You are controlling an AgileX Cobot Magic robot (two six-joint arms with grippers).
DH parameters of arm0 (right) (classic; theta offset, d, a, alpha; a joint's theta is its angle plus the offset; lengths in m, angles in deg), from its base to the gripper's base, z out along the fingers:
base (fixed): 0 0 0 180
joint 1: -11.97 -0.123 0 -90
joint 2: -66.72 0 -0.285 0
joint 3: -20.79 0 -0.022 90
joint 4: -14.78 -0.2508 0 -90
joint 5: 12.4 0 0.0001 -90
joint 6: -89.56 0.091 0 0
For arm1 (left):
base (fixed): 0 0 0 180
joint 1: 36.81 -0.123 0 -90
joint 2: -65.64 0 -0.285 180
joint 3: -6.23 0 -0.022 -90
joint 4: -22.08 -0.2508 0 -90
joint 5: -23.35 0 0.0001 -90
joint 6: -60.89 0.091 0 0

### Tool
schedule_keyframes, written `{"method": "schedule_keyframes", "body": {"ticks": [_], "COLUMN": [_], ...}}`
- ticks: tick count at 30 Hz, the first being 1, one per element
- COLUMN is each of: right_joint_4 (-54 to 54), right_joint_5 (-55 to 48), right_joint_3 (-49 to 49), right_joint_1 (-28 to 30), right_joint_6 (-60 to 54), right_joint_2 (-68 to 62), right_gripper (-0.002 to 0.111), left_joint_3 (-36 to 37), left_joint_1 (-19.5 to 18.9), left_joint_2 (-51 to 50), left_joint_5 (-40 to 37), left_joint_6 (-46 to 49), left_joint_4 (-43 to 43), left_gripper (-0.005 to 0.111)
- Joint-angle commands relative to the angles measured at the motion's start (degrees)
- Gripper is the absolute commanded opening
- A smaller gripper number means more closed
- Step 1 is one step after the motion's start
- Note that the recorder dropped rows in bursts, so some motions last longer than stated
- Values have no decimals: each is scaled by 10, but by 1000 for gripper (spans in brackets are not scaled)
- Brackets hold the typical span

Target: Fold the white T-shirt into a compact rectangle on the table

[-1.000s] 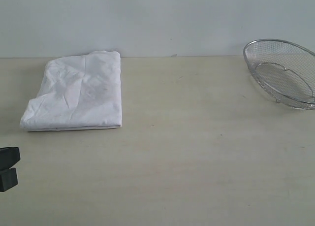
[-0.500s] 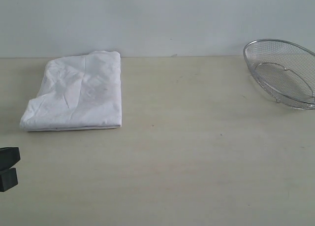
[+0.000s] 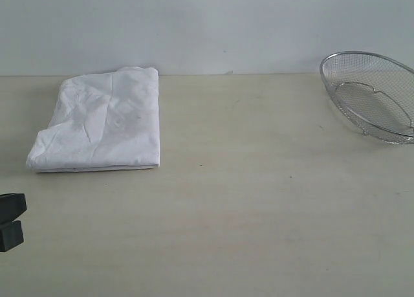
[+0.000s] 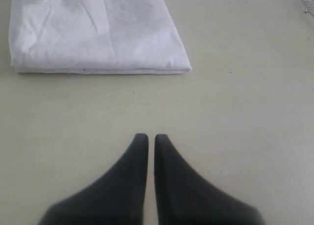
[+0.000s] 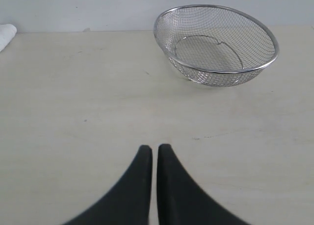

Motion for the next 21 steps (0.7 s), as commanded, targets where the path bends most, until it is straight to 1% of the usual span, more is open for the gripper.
{"method": "schedule_keyframes", "body": {"ticks": [1,14,21], "right_joint_4": [4,4,4], "right_joint_5": [3,3,3], "right_joint_3": [1,1,1], "right_joint_1": [6,6,6], "right_joint_6": [3,4,4], "right_joint_2": [2,2,2], "right_gripper": [0,0,0], "left_joint_3": [1,1,1], "left_joint_1": [5,5,4], "left_joint_2": [2,2,30], "left_joint_5": [8,8,76], "left_joint_6": [0,0,1], "left_joint_4": [4,4,4], "left_gripper": [5,5,5]}}
